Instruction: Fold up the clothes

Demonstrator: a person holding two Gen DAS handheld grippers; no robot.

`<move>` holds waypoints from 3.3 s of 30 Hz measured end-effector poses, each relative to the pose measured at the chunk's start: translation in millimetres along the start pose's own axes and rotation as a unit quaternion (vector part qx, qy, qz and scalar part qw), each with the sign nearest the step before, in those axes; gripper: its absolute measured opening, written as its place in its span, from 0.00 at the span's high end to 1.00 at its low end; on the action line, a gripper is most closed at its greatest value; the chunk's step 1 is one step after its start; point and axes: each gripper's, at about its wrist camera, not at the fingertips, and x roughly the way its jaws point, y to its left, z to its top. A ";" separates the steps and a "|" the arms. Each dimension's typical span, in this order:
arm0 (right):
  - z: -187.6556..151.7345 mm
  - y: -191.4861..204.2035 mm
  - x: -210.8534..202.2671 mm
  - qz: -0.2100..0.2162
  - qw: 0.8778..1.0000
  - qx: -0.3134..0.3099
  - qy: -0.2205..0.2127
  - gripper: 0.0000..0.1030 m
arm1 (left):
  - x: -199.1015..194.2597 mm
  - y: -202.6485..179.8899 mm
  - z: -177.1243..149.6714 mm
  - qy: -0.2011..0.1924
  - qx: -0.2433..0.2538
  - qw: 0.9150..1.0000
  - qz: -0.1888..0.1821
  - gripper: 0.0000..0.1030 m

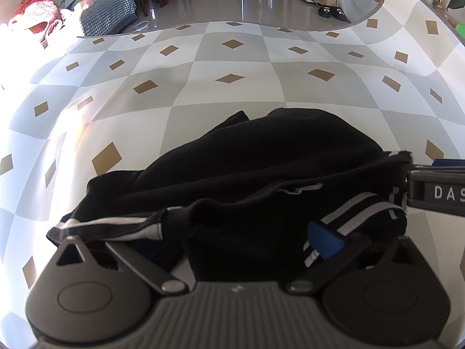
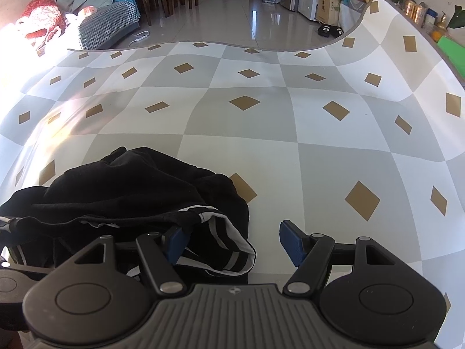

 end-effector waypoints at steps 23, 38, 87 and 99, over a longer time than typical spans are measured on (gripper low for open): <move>1.0 2.8 3.3 -0.010 1.000 -0.001 0.005 0.34 | 0.8 1.6 0.9 0.002 -0.006 1.000 -0.002 0.00; 1.1 2.7 5.4 -0.017 1.000 -0.002 0.006 0.34 | -2.3 6.2 3.1 -0.014 -0.015 1.000 0.016 0.00; -3.2 42.2 7.7 -0.067 0.993 -0.093 0.020 0.34 | -15.4 12.0 0.4 -0.008 -0.015 0.999 0.040 0.00; -4.8 43.4 4.7 -0.056 0.994 -0.091 0.026 0.34 | -20.9 13.2 0.1 -0.015 -0.015 0.999 0.045 0.00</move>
